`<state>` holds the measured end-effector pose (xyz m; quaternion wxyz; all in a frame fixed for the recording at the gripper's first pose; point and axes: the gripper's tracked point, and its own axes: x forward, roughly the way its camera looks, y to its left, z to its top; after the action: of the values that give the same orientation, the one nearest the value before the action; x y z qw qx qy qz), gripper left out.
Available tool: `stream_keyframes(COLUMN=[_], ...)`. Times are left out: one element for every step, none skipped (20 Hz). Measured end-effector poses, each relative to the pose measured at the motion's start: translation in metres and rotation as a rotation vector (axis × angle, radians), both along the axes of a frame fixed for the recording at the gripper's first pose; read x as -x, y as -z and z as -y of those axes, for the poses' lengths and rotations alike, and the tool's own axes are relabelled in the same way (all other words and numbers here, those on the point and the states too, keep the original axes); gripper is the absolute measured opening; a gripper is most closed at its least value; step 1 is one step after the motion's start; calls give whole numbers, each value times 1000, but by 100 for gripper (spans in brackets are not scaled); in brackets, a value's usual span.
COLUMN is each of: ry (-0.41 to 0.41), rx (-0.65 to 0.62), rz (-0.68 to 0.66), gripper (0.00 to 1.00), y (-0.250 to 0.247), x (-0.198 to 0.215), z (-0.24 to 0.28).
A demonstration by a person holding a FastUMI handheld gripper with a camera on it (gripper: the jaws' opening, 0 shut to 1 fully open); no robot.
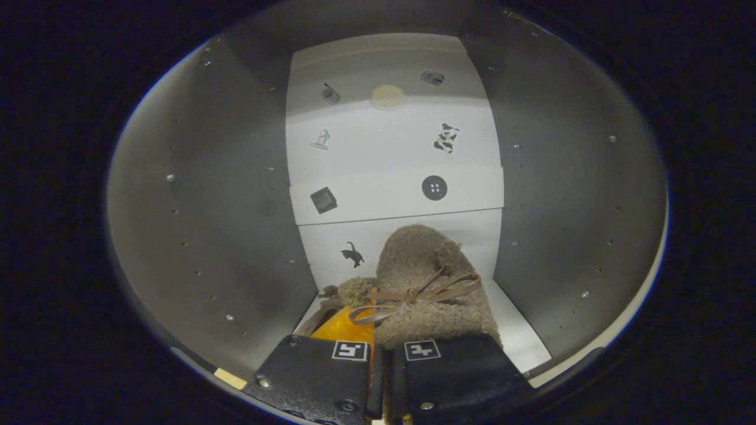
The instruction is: Open the shoe cabinet door, grab the shoes and put them into the shoe cabinet, then close the shoe cabinet door.
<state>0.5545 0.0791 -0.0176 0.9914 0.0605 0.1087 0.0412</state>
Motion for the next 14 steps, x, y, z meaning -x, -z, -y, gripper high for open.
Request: stream_keyframes(ry=[4, 9, 12, 21, 28, 35, 45, 66, 90, 113, 120, 124, 130, 130], rx=[-4, -11, -21, -28, -35, -42, -50, -50, -45, -50, -61, -67, -64, -51], rz=[-14, -35, -52, -73, -90, -110, -128, -143, -161, -183, -216, -257, -295, -340], gripper=[10, 10, 10, 10, 10, 10, 10, 10, 10, 10, 10, 10, 10, 11], y=[5, 12, 19, 27, 33, 40, 46, 50, 53, 56, 61, 66, 72, 78], x=[-9, -17, -24, -31, -35, -39, -43, -47, -50, -53, -55, -58, -61, -63], z=[0, 0, 0, 1, 1, 1, 2, 6, 11, 15, 15, 16, 17, 17])
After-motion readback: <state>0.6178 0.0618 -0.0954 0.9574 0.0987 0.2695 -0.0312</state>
